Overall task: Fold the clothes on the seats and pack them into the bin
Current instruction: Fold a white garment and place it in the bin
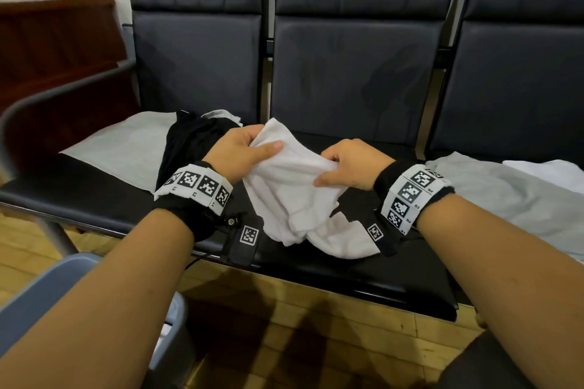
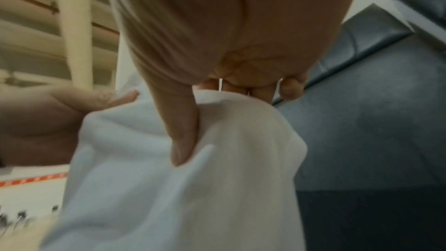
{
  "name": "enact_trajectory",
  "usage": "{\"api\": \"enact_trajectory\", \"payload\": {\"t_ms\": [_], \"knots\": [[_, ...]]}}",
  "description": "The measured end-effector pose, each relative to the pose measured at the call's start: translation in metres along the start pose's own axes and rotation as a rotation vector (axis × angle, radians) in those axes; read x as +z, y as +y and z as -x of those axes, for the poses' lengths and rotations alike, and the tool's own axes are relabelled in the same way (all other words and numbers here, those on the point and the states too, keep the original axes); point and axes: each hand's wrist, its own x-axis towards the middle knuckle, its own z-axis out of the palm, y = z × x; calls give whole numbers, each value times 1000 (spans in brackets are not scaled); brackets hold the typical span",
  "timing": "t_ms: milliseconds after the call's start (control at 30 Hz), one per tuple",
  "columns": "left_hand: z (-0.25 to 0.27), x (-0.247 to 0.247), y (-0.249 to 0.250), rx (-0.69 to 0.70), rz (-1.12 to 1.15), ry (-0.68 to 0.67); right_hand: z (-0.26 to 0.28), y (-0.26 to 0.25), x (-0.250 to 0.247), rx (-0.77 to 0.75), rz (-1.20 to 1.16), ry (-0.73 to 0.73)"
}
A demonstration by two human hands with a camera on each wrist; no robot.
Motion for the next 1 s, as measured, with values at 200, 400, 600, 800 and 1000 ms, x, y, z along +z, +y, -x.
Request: {"api": "enact_trajectory", "payload": {"t_ms": [200, 400, 600, 800, 1000], "knots": [[-13, -11, 25, -18, -23, 176, -2, 8, -37, 95, 83, 57], [-35, -47, 75, 14, -104, 319, 4, 6, -93, 113, 4, 174], [-33, -70, 102, -72, -152, 355, 22, 15, -131, 111, -115, 291], [-17, -62, 116, -99, -169, 324, 41, 22, -145, 178, -163, 358], [-15, -47, 121, -103, -226, 283, 42, 27, -134, 212, -113, 336]]}}
